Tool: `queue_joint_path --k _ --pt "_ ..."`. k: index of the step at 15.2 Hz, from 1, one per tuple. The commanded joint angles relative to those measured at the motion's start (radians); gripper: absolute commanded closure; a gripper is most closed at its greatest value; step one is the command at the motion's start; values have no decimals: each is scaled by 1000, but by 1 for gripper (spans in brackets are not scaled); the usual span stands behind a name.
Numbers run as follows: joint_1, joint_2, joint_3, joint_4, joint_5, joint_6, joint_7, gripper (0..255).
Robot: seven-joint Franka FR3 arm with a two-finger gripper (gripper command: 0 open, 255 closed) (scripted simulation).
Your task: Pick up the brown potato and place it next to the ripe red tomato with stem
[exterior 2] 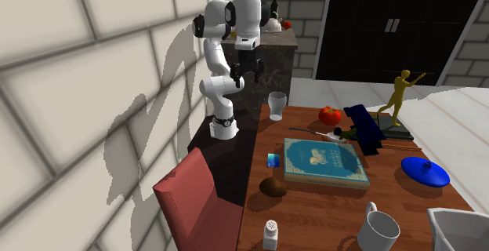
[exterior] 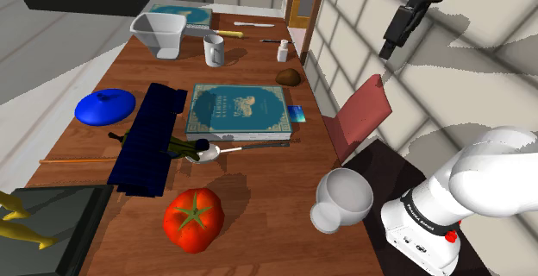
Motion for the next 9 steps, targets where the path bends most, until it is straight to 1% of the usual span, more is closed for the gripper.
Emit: queue_joint_path --k 1,9 --pt "0 0 0 0 0 0 0 0" --pt "17 290 -27 63 -77 178 -162 0"
